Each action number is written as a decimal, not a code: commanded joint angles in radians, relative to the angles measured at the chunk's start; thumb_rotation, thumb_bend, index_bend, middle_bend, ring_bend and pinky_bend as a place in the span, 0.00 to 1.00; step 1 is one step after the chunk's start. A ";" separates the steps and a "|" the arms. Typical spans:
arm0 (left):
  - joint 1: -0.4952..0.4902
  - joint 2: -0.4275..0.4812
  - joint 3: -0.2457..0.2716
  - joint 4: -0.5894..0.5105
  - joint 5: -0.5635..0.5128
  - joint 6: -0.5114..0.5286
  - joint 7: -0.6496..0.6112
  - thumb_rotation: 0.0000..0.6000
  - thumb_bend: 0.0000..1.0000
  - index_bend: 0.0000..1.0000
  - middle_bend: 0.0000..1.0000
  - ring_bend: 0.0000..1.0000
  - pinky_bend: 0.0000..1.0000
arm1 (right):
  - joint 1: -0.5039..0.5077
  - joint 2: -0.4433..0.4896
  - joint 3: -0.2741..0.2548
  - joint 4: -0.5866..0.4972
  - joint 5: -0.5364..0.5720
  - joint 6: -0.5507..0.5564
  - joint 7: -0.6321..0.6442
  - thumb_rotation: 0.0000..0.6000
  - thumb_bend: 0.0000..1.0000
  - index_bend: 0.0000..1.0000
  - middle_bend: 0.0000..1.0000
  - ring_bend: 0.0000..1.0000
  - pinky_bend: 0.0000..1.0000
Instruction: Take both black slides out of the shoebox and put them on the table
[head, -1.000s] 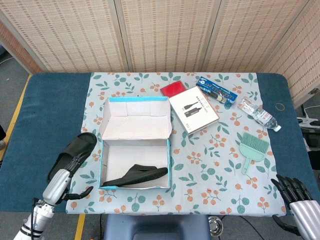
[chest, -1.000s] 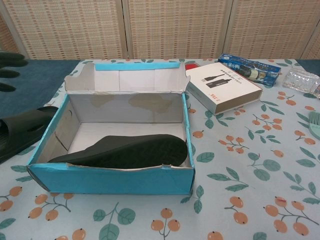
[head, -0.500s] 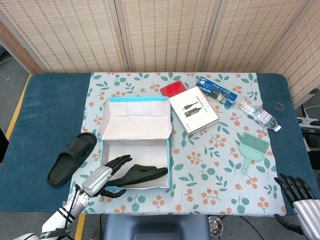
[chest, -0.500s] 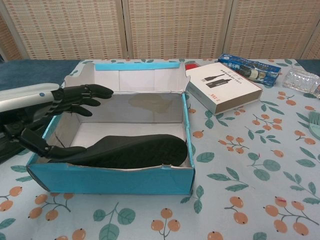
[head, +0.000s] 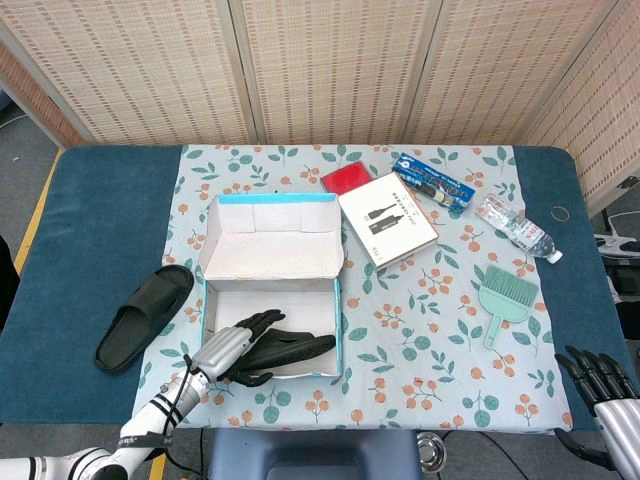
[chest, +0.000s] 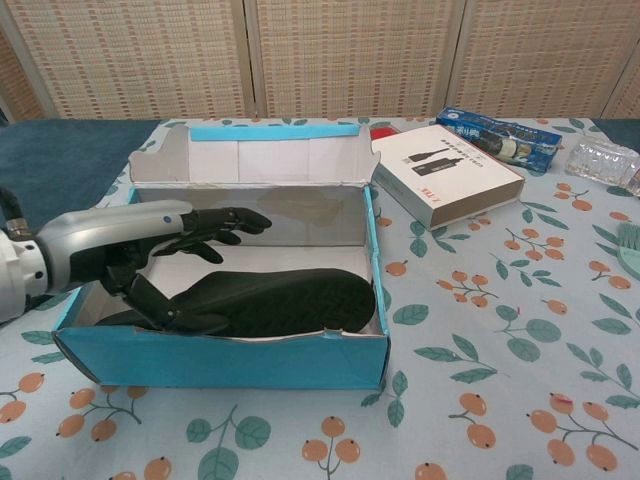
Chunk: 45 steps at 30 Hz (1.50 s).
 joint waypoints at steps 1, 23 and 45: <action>-0.063 -0.048 0.004 0.035 -0.132 -0.003 0.144 1.00 0.31 0.03 0.00 0.00 0.16 | 0.001 0.001 0.000 0.001 -0.001 0.000 0.003 0.93 0.14 0.00 0.00 0.00 0.00; -0.146 -0.125 0.089 0.035 -0.268 0.204 0.443 1.00 0.57 0.57 0.48 0.26 0.21 | 0.001 0.002 0.002 0.000 0.010 -0.006 0.003 0.93 0.14 0.00 0.00 0.00 0.00; 0.053 -0.287 0.186 0.396 0.381 0.599 0.430 1.00 0.59 0.52 0.41 0.26 0.33 | 0.006 0.000 -0.004 -0.012 0.005 -0.028 -0.022 0.93 0.14 0.00 0.00 0.00 0.00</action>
